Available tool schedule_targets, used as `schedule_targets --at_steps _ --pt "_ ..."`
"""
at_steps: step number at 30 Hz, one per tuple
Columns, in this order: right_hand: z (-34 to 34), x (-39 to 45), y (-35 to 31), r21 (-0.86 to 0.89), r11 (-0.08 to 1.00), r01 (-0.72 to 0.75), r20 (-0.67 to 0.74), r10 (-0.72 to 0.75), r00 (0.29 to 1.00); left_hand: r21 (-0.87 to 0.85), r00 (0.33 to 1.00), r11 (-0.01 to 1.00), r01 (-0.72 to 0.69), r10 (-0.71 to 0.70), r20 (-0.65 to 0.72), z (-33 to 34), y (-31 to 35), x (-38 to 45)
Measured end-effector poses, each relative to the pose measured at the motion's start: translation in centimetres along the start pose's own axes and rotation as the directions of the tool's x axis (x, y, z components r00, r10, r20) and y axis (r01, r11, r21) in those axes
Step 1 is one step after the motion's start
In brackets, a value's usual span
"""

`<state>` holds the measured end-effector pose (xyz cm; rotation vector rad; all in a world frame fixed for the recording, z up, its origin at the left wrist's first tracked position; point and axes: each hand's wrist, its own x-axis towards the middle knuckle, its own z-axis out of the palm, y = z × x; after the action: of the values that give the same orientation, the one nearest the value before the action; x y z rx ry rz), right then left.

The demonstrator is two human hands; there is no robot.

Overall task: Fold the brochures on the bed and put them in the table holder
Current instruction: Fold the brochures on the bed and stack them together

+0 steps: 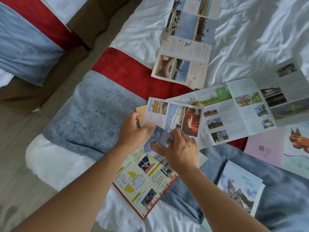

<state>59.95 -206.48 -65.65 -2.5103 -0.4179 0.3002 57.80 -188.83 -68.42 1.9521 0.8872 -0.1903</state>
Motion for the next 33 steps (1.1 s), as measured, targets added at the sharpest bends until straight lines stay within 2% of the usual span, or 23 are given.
schedule_targets --at_steps 6,9,12,14,17,27,30,33 --pt "-0.1 1.7 1.3 -0.089 0.996 0.004 -0.028 -0.007 1.0 -0.027 0.983 0.992 0.123 -0.118 0.141 0.1 0.3 0.5" --pt "0.0 2.7 1.5 -0.144 0.99 0.012 -0.029 -0.017 0.999 0.031 0.981 0.996 0.089 -0.093 0.169 0.8 0.3 0.5" --pt "0.3 3.3 1.6 -0.152 0.987 -0.051 0.082 0.064 0.995 0.104 0.986 0.994 0.033 -0.049 0.157 1.2 0.3 0.7" --pt "0.7 3.2 2.4 -0.229 0.968 -0.106 0.184 0.15 0.971 0.176 0.988 0.984 -0.005 -0.022 0.153 1.4 0.3 0.8" --pt "1.3 2.8 3.9 -0.28 0.952 -0.122 0.233 0.191 0.954 0.258 0.99 0.965 -0.056 0.02 0.142 1.7 0.4 1.0" --pt "1.2 1.2 4.2 -0.173 0.97 -0.173 0.184 0.204 0.961 0.303 0.982 0.935 -0.184 0.162 0.096 2.7 0.6 1.2" --pt "0.8 0.1 4.1 -0.063 0.959 -0.275 0.137 0.282 0.95 0.282 0.982 0.941 -0.187 0.182 0.044 3.1 0.9 0.8" --pt "0.0 -0.8 3.3 0.143 0.888 -0.437 0.078 0.431 0.899 0.208 0.993 0.974 -0.093 0.105 -0.047 4.0 1.7 -0.1"
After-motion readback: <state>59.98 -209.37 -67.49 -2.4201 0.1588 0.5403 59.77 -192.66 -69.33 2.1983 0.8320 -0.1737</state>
